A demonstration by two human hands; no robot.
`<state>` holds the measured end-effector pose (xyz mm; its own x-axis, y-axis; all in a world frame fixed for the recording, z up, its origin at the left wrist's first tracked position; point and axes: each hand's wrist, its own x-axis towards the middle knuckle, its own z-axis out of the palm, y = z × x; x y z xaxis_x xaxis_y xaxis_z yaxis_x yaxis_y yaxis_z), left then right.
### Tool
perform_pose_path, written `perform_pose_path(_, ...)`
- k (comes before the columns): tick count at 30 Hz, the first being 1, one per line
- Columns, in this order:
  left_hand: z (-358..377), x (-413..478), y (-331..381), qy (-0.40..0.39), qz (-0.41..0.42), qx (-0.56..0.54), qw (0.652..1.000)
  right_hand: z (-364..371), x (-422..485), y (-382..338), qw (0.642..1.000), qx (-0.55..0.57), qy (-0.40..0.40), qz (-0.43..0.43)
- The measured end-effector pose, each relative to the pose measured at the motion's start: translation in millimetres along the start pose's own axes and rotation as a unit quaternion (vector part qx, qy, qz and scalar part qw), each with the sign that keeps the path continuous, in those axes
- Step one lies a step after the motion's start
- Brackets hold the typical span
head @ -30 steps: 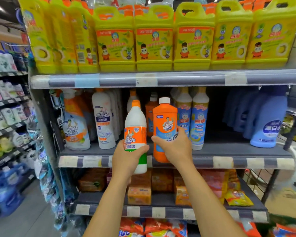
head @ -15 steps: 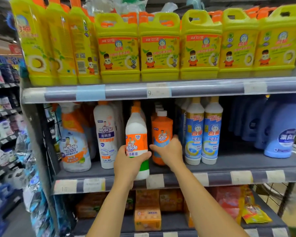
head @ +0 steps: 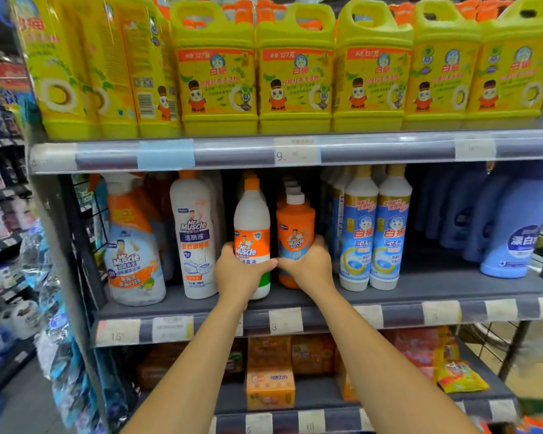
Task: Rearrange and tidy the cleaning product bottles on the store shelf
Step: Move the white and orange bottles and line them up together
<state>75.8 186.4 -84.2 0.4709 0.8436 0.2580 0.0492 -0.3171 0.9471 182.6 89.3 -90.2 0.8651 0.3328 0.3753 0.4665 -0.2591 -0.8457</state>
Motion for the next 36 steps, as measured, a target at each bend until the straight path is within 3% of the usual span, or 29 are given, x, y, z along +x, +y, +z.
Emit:
perform_pose_path(8, 8.3, 9.4, -8.5, 0.016, 0.027, 0.048, 0.998, -18.1, -11.4, 17.7, 0.994, -0.081, -0.076, 0.026)
perform_pose_path(13, -0.7, 13.6, -20.0, -0.061, -0.025, 0.073, 0.995, -28.8, -27.1, 35.3, 0.979, -0.192, -0.055, -0.032)
perform_pose_path(18, -0.7, 13.9, -19.5, -0.068, -0.017, 0.078, 0.994, -31.5, -40.6, 45.4, 0.961, -0.258, -0.011, -0.102)
perform_pose_path(25, 1.9, 15.3, -22.0, -0.07, -0.01, 0.089, 0.994, -31.8, -43.6, 47.4, 0.951, -0.282, 0.002, -0.126)
perform_pose_path(27, 1.2, 12.4, -19.5, -0.076, -0.016, 0.087, 0.993, -34.5, -43.3, 46.5, 0.957, -0.262, -0.018, -0.124)
perform_pose_path(30, 1.6, 3.0, -15.2, -0.061, -0.012, 0.104, 0.993, -52.6, -47.7, 49.2, 0.98, -0.146, -0.031, -0.128)
perform_pose_path(34, 19.1, -42.8, -3.6, 0.088, 0.089, 0.04, 0.991, -104.6, -51.0, 64.0, 0.982, -0.045, 0.099, -0.155)
perform_pose_path(36, 39.7, -68.8, 7.7, 0.104, 0.175, 0.038, 0.978, -132.5, -43.2, 71.1, 0.983, -0.013, 0.132, -0.124)
